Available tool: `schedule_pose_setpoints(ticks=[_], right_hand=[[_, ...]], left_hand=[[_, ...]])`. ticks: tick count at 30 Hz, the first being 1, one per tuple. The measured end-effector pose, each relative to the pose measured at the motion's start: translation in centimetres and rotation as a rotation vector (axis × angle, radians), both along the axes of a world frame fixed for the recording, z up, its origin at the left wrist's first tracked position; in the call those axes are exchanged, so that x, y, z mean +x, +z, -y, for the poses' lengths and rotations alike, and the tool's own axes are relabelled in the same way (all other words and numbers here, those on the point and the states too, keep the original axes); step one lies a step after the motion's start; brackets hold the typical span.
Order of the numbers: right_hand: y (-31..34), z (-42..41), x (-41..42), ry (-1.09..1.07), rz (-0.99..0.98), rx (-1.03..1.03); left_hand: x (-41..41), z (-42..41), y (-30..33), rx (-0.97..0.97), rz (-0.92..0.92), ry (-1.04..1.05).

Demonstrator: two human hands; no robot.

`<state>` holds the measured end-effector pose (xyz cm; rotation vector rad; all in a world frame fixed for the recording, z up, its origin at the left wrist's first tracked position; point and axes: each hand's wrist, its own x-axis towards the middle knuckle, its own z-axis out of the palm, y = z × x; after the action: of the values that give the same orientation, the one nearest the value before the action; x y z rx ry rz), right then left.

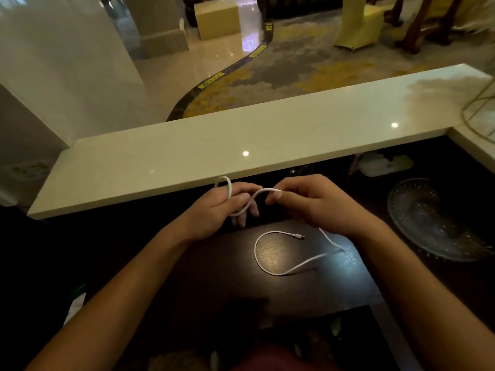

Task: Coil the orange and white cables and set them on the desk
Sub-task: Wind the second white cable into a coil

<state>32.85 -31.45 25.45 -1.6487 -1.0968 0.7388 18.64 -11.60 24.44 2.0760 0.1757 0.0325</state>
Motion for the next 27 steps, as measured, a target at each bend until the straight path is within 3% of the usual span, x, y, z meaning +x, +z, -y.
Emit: schedule_pose_setpoints(ticks=[3, 7, 9, 13, 16, 18, 21, 24, 27], right_hand=[[1.1, -0.2, -0.7, 0.072, 0.099, 0.043], [3.8, 0.4, 0.2, 0.137, 0.059, 0.236], [4.2, 0.2, 1.2, 0.132, -0.029, 0.307], [1.3, -2.7, 3.1, -0.011, -0.304, 0.402], [-2.4, -5.0, 2.7, -0.117, -0.448, 0.339], [-5.1, -5.9, 1.6, -0.153, -0.462, 0.252], [-7.1, -6.3, -0.2, -0.114, -0.457, 0.187], [-5.3, -5.8, -1.6, 0.009, -0.418, 0.159], [-2.3, -5.2, -1.8, 0.065, -0.197, 0.11]], left_hand=[[0.2, 1.1, 0.6, 0.003, -0.008, -0.096], [0.9, 1.6, 1.3, 0.386, -0.035, -0.245], [0.5, 1.9, 1.9, 0.376, -0.067, -0.254], [-0.7, 3.8, 4.1, -0.02, 0.01, -0.349], [-0.7, 5.3, 5.7, -0.472, 0.298, -0.244], [-0.2, 4.9, 6.1, -0.629, 0.486, -0.1], [0.7, 3.9, 5.8, -0.405, 0.594, 0.093], [1.0, 2.9, 3.7, -0.037, 0.492, 0.185], [0.7, 1.9, 1.6, 0.211, 0.43, 0.145]])
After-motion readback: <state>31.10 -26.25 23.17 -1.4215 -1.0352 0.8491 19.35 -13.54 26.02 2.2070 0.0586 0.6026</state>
